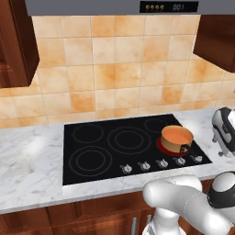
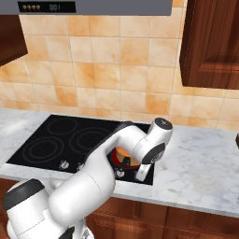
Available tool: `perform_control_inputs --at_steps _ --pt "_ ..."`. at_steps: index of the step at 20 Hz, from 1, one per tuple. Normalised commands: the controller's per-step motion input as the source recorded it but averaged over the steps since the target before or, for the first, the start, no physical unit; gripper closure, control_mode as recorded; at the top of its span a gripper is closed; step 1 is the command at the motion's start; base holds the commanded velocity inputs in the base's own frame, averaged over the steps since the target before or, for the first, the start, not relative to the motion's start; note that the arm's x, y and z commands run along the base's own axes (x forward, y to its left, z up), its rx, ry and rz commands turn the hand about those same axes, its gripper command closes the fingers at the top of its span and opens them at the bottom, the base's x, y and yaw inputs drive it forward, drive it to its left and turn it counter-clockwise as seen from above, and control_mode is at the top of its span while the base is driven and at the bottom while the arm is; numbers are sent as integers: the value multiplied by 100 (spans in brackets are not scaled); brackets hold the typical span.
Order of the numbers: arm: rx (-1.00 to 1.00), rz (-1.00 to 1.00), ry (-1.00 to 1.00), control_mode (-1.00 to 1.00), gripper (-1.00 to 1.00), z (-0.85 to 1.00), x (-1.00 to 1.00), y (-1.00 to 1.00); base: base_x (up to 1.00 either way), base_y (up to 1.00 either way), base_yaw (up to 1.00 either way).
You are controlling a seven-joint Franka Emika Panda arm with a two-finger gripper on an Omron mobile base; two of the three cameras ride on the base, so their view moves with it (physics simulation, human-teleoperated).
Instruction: Wait until the marinara sauce is simmered to a deep red color and then turn off the stove.
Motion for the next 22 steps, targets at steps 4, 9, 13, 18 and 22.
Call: perform_control_inputs --at_steps 4,9,13,18,22 --pt "0 2 2 -100 -100 -8 0 1 0 0 0" --pt "-1 0 -1 -100 -100 -41 16 13 0 0 0" --pt "0 0 -3 -100 -100 -41 26 0 0 0 0" --pt "1 0 -3 -100 -100 -40 15 0 0 0 0" --pt "0 0 0 -100 -100 -19 18 0 0 0 0"
